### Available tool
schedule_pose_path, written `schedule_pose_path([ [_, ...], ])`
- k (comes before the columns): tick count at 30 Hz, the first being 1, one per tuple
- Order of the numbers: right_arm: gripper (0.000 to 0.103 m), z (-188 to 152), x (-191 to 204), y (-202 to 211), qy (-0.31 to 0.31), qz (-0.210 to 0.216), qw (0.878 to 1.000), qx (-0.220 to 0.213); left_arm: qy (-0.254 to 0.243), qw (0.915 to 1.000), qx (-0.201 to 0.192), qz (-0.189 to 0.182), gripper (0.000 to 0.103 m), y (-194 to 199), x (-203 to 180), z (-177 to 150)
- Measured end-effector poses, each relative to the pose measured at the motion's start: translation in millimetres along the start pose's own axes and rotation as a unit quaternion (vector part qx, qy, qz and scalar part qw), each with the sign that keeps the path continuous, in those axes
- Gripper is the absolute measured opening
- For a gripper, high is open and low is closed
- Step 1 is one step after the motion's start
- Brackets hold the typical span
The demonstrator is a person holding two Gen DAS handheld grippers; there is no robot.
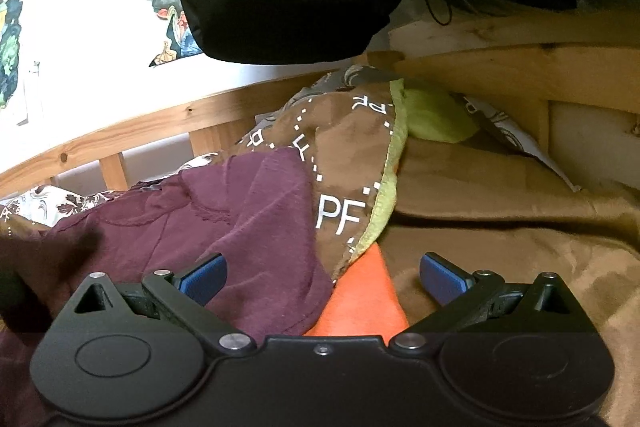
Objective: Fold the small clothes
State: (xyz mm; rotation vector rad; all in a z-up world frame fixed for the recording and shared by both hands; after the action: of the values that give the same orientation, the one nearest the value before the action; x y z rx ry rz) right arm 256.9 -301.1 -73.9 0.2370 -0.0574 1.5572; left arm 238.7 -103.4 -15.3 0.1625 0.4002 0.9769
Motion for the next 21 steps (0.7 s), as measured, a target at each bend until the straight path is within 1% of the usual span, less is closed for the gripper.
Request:
schedule_pose_path([
  [1,0.102,-0.3,0.6,-0.5,0.0,0.0,1.0,0.001,0.005,1.0,0.002,0.003,0.055,3.0,1.5,-1.9],
  [3,0.102,-1.2,2.5,-0.4,0.003,0.001,1.0,0.001,0.012,0.9998,-0.006,0.011,0.072,12.3,4.5,-3.4],
  [5,0.102,-2.0,4.7,-0.4,0.005,0.003,1.0,0.001,0.012,0.9998,-0.008,0.011,0.075,19.9,7.1,-4.4],
  [7,0.102,-2.8,7.1,-0.2,0.007,0.006,1.0,0.002,0.012,0.9996,-0.008,0.026,0.079,28.7,14.0,-4.2],
  [9,0.102,-2.8,9.8,0.2,0.009,0.012,1.0,0.002,0.013,0.9978,-0.018,0.062,0.081,39.8,29.0,-2.3],
  [11,0.102,-2.7,16.1,1.9,0.014,0.025,1.0,-0.002,0.027,0.992,-0.025,0.12,0.081,50.7,55.5,-1.1],
  [12,0.102,-2.7,20.4,3.1,0.015,0.036,0.999,-0.005,0.035,0.9853,-0.027,0.165,0.081,56.3,74.0,-1.2],
  [14,0.102,-3.8,32.6,6.4,0.018,0.072,0.997,-0.006,0.055,0.9637,-0.028,0.26,0.08,67.3,113.3,-2.2],
  [15,0.102,-4.9,40.0,8.0,0.021,0.091,0.996,-0.004,0.075,0.9529,-0.031,0.292,0.076,73.4,134.3,-3.2],
  [16,0.102,-6.9,48.0,9.8,0.024,0.111,0.994,-0.001,0.096,0.9454,-0.035,0.309,0.07,78.0,151.4,-3.8],
  [17,0.102,-8.8,55.3,11.1,0.026,0.129,0.991,0.003,0.126,0.9372,-0.042,0.322,0.067,83.3,171.3,-4.8],
  [19,0.102,-13.5,68.6,13.8,0.028,0.161,0.986,0.014,0.171,0.9241,-0.052,0.338,0.063,88.7,200.9,-4.9],
  [20,0.1,-15.7,73.9,14.0,0.031,0.172,0.984,0.019,0.188,0.9189,-0.057,0.342,0.062,90.1,213.6,-5.0],
  [21,0.098,-18.4,78.7,14.1,0.036,0.181,0.982,0.026,0.199,0.9161,-0.06,0.343,0.06,88.6,222.8,-4.8],
])
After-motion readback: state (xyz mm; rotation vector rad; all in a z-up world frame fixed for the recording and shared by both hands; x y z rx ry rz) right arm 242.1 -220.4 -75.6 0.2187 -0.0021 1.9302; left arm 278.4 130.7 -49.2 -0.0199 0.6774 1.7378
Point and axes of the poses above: each gripper's, at about its wrist camera, not at the fingertips, and y roughly against the way its jaws point, x to its left, z to its top, the point moved 6 cm from there along -y, roughly the way its jaws point, and after that the axes turned 14 degrees about -x, right-handed, at the moved point
